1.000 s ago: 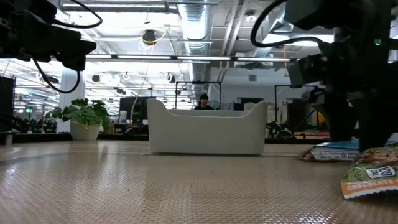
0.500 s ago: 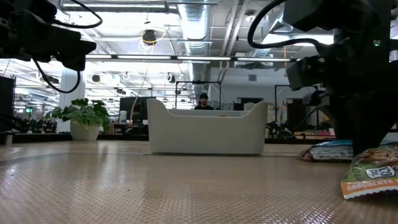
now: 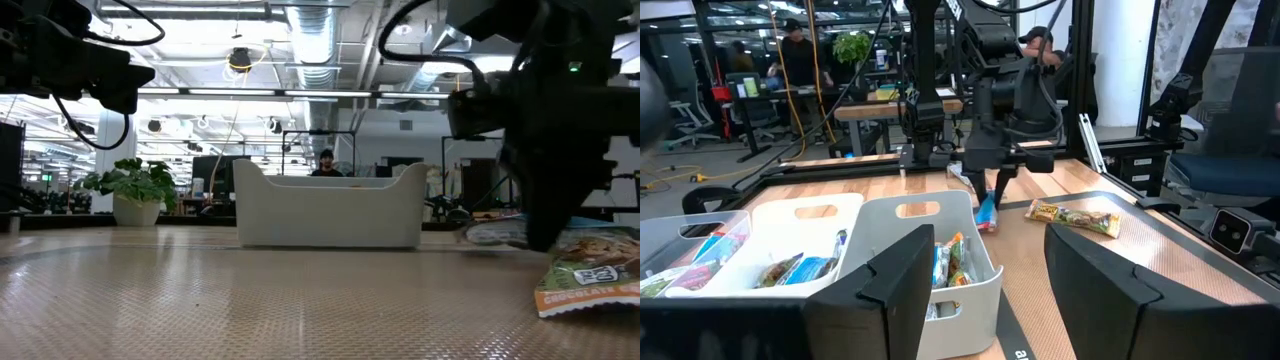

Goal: Pick and place Granola Bars by type
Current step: Put the red granola bar into the transparent bin

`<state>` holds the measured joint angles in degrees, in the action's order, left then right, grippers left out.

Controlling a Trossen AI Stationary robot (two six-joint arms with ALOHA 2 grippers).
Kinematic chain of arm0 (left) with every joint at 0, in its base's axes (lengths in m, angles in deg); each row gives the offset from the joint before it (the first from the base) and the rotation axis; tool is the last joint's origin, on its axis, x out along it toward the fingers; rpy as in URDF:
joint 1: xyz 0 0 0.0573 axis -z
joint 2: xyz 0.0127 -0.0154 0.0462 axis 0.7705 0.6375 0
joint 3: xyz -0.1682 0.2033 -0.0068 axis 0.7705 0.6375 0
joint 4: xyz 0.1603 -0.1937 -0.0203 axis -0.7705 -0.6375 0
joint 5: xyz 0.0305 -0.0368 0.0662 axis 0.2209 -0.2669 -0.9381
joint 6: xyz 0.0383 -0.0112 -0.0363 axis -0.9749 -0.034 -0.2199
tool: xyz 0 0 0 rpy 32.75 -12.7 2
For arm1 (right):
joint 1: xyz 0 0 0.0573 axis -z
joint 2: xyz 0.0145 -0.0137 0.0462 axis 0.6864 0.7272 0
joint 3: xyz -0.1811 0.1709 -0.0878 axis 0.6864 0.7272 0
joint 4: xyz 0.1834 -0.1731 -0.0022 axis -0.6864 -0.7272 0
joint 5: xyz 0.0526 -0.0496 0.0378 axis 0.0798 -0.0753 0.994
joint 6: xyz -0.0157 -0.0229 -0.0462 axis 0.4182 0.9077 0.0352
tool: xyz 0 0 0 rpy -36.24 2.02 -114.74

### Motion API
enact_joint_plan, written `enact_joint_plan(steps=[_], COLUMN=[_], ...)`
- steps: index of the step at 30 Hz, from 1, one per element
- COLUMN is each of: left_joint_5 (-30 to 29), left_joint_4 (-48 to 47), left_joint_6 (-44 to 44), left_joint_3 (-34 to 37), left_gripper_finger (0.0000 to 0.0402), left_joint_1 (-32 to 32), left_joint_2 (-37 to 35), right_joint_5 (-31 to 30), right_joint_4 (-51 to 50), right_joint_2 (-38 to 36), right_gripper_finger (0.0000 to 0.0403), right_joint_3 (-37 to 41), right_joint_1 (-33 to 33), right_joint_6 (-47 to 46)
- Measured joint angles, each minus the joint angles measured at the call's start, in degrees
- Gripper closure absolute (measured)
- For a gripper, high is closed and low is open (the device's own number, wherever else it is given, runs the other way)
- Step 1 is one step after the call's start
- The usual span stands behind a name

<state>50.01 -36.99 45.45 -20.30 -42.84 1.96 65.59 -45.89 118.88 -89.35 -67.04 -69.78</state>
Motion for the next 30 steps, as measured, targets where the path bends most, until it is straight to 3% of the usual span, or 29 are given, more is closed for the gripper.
enact_joint_plan(steps=[9,19,25,30], left_joint_5=[0.0,0.0,0.0,0.0], left_joint_4=[0.0,0.0,0.0,0.0], left_joint_6=[0.0,0.0,0.0,0.0], left_joint_3=[0.0,0.0,0.0,0.0], left_gripper_finger=[0.0216,0.0216,0.0216,0.0216], left_joint_1=[0.0,0.0,0.0,0.0], left_joint_2=[0.0,0.0,0.0,0.0], right_joint_5=[-3.3,-20.2,-27.1,-28.8], right_joint_4=[-0.7,-9.3,-10.8,-6.9], right_joint_2=[-0.9,-8.2,-13.4,-15.4], right_gripper_finger=[0.0343,0.0343,0.0343,0.0343], right_joint_3=[0.0,0.0,0.0,-0.5], right_joint_1=[0.5,4.9,11.4,19.6], right_joint_6=[-7.7,-19.4,-13.4,1.0])
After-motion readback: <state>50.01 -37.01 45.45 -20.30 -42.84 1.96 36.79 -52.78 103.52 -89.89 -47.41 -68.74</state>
